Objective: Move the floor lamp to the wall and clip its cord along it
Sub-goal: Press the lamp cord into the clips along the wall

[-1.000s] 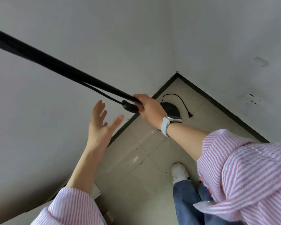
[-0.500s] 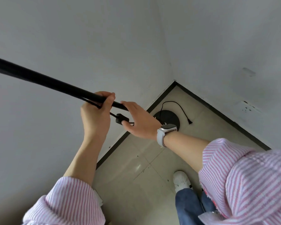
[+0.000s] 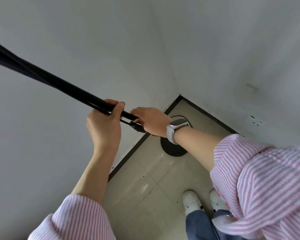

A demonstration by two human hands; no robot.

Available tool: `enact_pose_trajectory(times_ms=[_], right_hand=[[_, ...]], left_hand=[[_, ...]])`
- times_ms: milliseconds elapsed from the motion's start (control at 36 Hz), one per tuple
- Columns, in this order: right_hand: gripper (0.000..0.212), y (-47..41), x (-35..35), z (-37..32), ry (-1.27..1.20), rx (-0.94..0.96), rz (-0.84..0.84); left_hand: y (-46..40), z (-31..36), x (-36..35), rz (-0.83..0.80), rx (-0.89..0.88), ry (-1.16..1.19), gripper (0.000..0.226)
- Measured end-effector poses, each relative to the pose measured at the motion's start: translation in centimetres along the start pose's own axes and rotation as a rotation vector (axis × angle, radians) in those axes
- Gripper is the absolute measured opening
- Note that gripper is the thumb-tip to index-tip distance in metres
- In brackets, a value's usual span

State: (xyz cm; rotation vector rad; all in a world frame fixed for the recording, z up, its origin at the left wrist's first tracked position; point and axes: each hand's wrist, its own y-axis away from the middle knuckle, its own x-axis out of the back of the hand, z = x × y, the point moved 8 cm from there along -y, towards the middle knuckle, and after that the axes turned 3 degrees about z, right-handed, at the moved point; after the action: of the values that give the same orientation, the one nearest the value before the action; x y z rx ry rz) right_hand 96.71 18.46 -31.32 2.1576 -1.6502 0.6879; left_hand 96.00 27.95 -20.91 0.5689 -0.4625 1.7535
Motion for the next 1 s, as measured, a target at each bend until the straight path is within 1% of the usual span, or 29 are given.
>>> enact_pose_trajectory(times_ms=[83,167,222,278,333,389,444,500,556,611,694,778,833,917,1000], right_hand=[[0.017,-0.3,0.6,0.6,-0.012,-0.028,-0.038],[0.020,-0.5,1.3,1.1,-0.043,-0.058,-0.062],[0.027,-0.3,2.0,1.1,-0.092,-0.070,0.011],[0.032,0.4,2.6,1.1,-0.149,-0.100,0.153],[0.032,1.9,2.3,0.8,-0.225,-0.112,0.263],[0.032,3.3,1.3,0.2,-0.255,-0.081,0.295],[0.035,3.9,0.6,0.1,-0.201,-0.068,0.319],[0.032,3.9,0.5,0.6,-0.145,-0.124,0.347],[0.027,3.7,0.7,1.2,-0.190,-0.196,0.353],[0.025,3.8,0.9,1.8,-0.302,-0.226,0.330],[0.024,4.6,1.5,2.7,-0.393,-0.236,0.317],[0.027,5.8,2.3,4.0,-0.492,-0.281,0.315],[0.031,6.7,2.9,5.0,-0.525,-0.315,0.315],[0.025,8.1,3.3,6.2,-0.460,-0.315,0.261],[0.029,9.3,2.8,6.3,-0.368,-0.312,0.166]], left_hand=[[0.1,0.1,-0.4,0.033,0.025,0.041,0.009],[0.0,-0.4,-0.7,0.066,0.077,0.095,0.006],[-0.3,-0.5,-0.6,0.084,0.093,0.127,0.007],[-0.8,-0.4,-0.6,0.068,0.081,0.108,0.008],[-1.0,0.0,-1.0,0.032,0.064,0.103,0.009],[-1.1,0.3,-1.4,0.008,0.057,0.121,0.009],[-1.0,0.5,-1.8,-0.003,0.054,0.128,0.009],[-1.1,0.5,-2.3,-0.004,0.049,0.143,0.012],[-1.0,0.6,-2.4,-0.002,0.032,0.156,0.021],[-0.8,0.5,-2.6,-0.019,0.015,0.172,0.031],[0.3,-0.6,-3.0,-0.069,0.045,0.137,0.036],[1.8,-2.7,-3.9,-0.127,0.154,0.087,0.041],[2.8,-4.0,-4.7,-0.169,0.238,0.088,0.036],[4.2,-4.7,-6.3,-0.290,0.272,0.041,0.030],[5.9,-4.0,-8.4,-0.473,0.204,-0.033,0.024]])
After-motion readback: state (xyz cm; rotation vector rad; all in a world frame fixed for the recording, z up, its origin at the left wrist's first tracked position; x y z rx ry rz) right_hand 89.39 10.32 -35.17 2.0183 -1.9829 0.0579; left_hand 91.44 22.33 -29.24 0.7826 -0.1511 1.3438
